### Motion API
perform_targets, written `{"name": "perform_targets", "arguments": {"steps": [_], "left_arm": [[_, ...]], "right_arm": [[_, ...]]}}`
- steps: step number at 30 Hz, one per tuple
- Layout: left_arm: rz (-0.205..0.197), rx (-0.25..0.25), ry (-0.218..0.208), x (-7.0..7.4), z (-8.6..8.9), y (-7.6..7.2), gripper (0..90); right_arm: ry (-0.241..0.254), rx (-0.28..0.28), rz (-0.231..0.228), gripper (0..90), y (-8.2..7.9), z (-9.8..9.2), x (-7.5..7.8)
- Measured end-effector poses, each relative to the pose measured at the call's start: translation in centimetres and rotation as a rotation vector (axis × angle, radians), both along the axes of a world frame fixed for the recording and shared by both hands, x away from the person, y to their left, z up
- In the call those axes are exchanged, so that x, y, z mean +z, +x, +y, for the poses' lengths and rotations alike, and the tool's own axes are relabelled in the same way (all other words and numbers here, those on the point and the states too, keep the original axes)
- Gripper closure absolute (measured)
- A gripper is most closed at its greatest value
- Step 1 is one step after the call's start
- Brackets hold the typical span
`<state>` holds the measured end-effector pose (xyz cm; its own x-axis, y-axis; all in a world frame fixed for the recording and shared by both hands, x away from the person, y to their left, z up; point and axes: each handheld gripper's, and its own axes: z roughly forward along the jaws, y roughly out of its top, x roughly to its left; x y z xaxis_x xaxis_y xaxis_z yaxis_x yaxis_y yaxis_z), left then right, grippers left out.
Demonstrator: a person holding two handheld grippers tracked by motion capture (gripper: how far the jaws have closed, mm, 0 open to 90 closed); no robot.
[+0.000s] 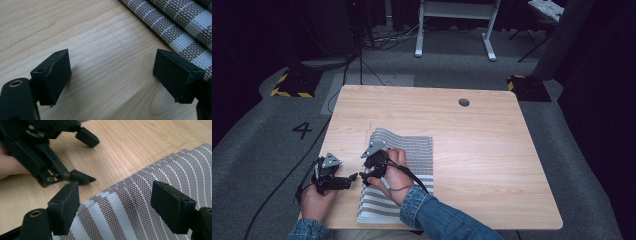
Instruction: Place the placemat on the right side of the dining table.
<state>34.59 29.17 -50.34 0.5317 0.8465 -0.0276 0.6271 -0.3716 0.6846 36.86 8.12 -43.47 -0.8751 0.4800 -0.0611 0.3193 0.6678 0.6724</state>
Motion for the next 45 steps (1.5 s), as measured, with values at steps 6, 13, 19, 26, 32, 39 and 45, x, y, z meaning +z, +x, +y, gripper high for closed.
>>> {"name": "perform_targets", "arguments": {"steps": [6, 13, 19, 26, 32, 39, 45], "left_arm": [[0.000, 0.000, 0.000, 0.0, 0.0, 0.0, 15.2], [0.001, -0.002, -0.001, 0.0, 0.0, 0.0, 15.2], [0.001, -0.003, 0.000, 0.0, 0.0, 0.0, 15.2], [0.001, -0.003, 0.000, 0.0, 0.0, 0.0, 15.1], [0.002, -0.004, 0.001, 0.0, 0.0, 0.0, 15.1], [0.005, -0.020, 0.004, 0.0, 0.0, 0.5, 14.9], [0.004, -0.019, 0.000, 0.0, -0.1, 0.5, 14.9]], "right_arm": [[-0.008, -0.029, 0.035, 22.3, 0.0, 0.2, -1.2], [0.021, -0.033, 0.106, 23.2, 0.2, 0.1, -2.5], [0.054, 0.018, 0.237, 45.3, 0.7, -0.2, -2.9], [0.040, 0.075, 0.278, 69.2, 0.9, -0.3, -3.1], [0.046, 0.081, 0.319, 87.8, 1.3, -0.7, -3.0], [0.092, 0.083, 0.306, 88.6, 1.5, -2.3, -1.2], [0.152, 0.065, 0.272, 88.7, 1.7, -4.8, 1.4]]}}
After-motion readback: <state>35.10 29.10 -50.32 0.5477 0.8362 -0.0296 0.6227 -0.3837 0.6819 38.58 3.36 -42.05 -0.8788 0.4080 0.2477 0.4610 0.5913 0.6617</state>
